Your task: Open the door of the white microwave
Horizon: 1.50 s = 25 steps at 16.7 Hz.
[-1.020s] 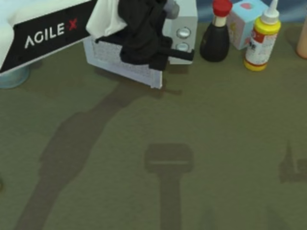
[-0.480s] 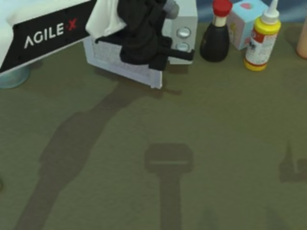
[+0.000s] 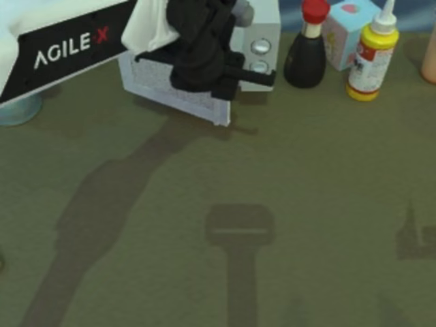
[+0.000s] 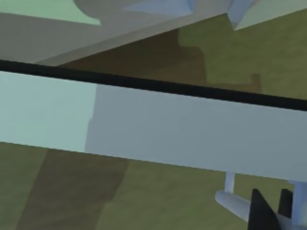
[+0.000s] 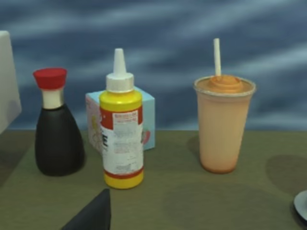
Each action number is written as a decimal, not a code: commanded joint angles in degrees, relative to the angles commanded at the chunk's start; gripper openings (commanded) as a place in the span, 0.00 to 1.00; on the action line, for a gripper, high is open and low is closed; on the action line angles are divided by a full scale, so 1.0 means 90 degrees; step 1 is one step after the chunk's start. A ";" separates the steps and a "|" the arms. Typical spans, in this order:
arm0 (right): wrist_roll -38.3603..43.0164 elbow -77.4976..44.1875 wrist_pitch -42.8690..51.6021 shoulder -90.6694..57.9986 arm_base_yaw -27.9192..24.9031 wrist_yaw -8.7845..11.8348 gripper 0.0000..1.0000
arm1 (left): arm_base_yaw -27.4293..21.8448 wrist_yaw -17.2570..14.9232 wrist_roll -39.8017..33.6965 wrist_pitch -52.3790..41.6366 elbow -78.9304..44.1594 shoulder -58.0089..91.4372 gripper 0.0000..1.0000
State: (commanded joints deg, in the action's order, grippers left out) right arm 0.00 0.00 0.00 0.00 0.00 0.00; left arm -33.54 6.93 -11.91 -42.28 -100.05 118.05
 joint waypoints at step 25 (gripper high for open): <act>0.0000 0.0000 0.0000 0.0000 0.0000 0.0000 1.00 | 0.0152 -0.0374 0.0658 0.0283 0.0693 -0.0470 0.00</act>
